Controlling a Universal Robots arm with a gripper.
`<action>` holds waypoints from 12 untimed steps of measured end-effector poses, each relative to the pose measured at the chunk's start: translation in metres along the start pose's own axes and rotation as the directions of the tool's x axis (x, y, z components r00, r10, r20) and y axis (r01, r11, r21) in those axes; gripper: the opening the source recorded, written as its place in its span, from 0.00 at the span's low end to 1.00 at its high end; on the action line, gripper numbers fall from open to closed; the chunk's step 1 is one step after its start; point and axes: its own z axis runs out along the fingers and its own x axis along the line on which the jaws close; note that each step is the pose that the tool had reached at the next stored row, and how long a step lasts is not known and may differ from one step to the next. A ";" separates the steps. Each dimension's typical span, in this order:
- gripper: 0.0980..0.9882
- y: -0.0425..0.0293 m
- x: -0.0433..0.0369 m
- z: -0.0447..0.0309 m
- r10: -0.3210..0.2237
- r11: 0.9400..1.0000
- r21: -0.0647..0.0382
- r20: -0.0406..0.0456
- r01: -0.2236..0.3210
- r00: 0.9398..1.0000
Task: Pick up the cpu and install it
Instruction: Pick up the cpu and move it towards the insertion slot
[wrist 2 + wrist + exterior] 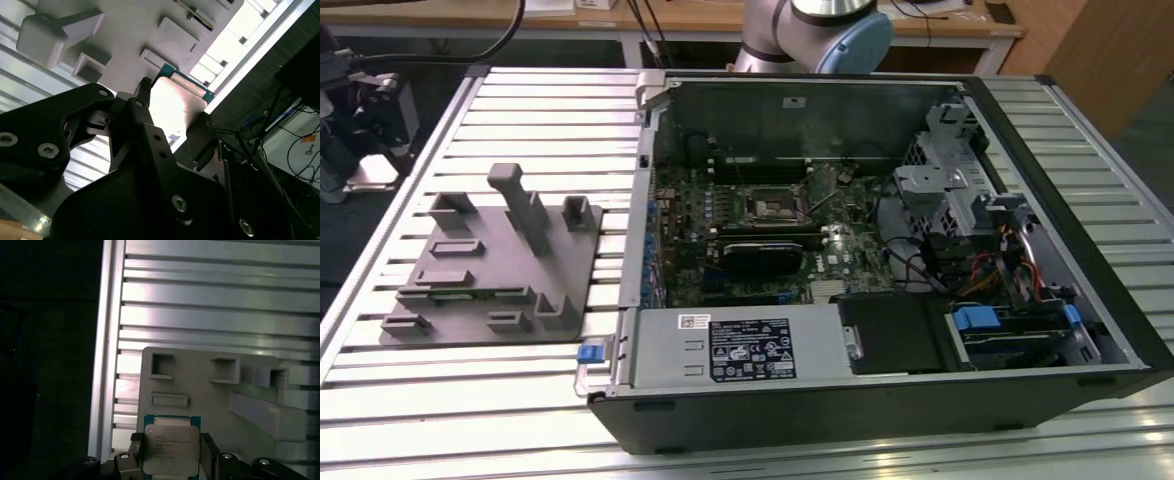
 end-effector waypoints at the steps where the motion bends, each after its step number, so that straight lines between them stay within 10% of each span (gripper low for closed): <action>1: 0.50 0.0001 0.0000 -0.0009 0.000 1.000 0.000 0.000 0.000 1.000; 12: 0.50 0.0010 0.0000 -0.0096 0.000 1.000 0.000 0.000 0.000 1.000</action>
